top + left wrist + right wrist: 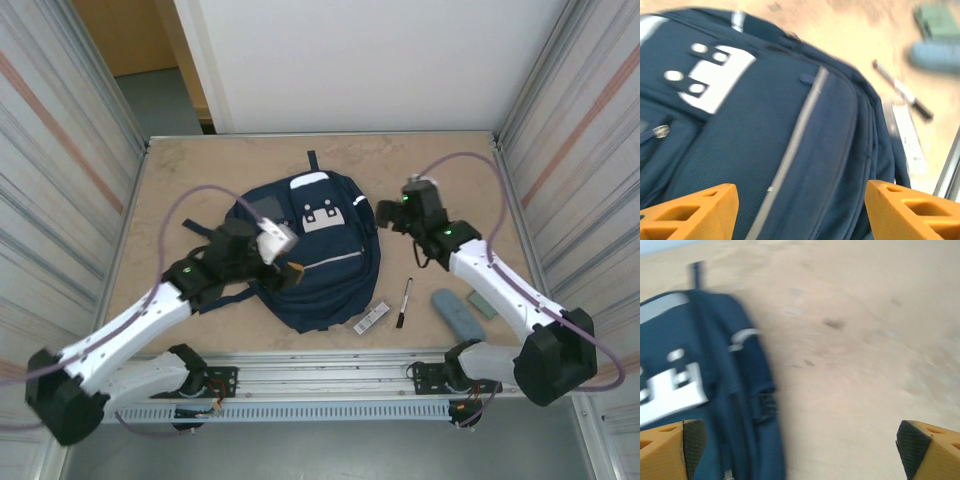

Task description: Pack books, pencil case, and school supplies into a backpack

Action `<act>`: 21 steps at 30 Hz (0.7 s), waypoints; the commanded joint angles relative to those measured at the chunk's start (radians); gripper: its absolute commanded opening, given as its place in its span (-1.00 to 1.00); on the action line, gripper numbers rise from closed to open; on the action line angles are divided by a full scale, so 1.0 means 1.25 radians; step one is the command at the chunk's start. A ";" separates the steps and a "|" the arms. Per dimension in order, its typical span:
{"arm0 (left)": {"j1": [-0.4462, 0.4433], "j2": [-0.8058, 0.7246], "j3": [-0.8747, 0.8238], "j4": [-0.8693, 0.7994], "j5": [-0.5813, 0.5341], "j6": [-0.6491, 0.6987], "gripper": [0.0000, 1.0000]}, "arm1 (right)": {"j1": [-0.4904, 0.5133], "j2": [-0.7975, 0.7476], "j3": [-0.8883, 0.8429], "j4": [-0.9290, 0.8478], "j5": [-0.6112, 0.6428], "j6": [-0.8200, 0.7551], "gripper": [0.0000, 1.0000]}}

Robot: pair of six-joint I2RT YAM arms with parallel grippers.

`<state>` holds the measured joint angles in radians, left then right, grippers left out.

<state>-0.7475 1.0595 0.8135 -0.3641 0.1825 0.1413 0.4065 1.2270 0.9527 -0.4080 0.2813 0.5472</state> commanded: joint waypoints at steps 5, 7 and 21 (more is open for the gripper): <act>-0.124 0.187 0.098 -0.130 -0.173 0.273 0.32 | -0.206 -0.073 -0.086 -0.237 -0.121 0.297 0.97; -0.125 0.212 0.103 -0.129 -0.182 0.281 0.32 | -0.220 -0.090 -0.091 -0.249 -0.119 0.292 0.97; -0.110 0.349 0.135 -0.022 -0.392 0.275 0.23 | -0.164 -0.116 -0.112 -0.272 -0.159 0.279 0.97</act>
<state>-0.8970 1.4693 0.9497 -0.4423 -0.1864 0.4698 0.1787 1.1149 0.8188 -0.7452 0.1173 0.8833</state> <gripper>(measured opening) 0.632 0.986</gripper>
